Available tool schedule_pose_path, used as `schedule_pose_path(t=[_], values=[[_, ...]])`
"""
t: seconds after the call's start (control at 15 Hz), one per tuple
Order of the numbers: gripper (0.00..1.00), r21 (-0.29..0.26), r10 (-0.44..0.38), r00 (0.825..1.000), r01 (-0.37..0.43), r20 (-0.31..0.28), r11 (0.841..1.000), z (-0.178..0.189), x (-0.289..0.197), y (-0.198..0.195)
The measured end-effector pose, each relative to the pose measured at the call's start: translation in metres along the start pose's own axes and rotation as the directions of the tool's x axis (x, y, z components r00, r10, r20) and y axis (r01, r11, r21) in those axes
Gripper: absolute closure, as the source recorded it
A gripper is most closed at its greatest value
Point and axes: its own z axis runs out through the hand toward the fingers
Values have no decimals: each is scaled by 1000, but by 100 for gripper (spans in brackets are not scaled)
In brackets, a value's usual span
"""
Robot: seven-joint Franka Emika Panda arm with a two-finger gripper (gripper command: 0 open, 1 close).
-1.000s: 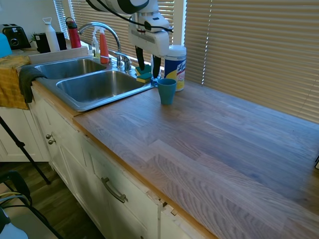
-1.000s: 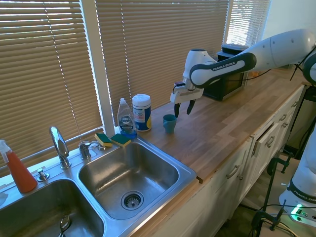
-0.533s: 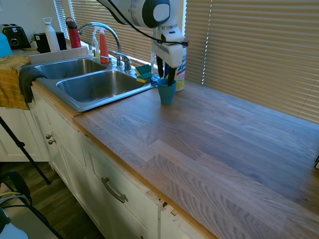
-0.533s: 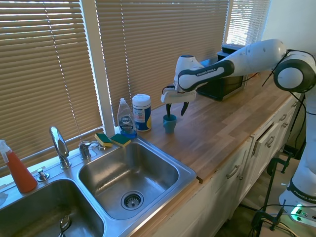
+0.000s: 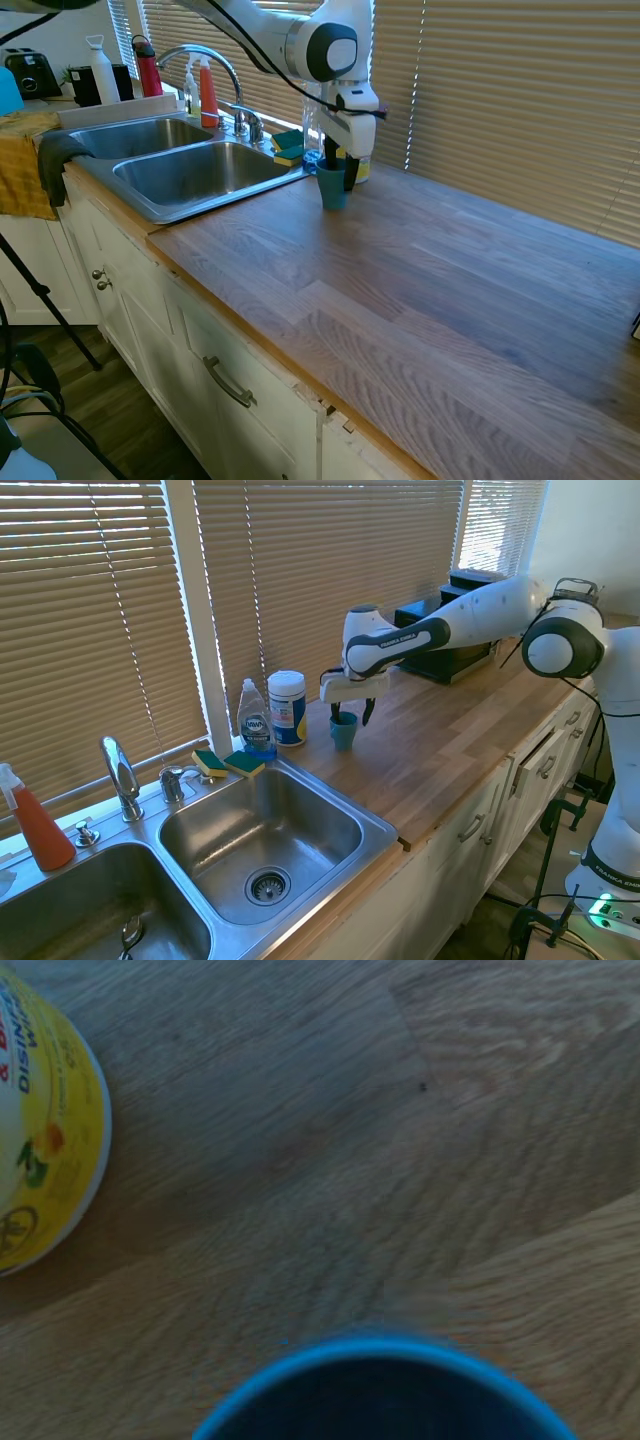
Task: Put the mug in the sink
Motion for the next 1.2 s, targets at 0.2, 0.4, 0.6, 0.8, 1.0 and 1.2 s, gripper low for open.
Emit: schedule_pose_path(t=[0.2,0.4,0.6,0.8,1.0,1.2], values=[[100,-8,6,1000,-6,12,1000,7,0,-4],[100,-7,9,1000,-8,19,1000,8,0,-4],[100,-8,6,1000,-6,22,1000,9,0,-3],[100,-13,0,1000,0,22,1000,13,2,-3],[100,-19,-13,1000,14,21,1000,17,5,0],[100,-6,-59,998,59,25,998,17,9,1]])
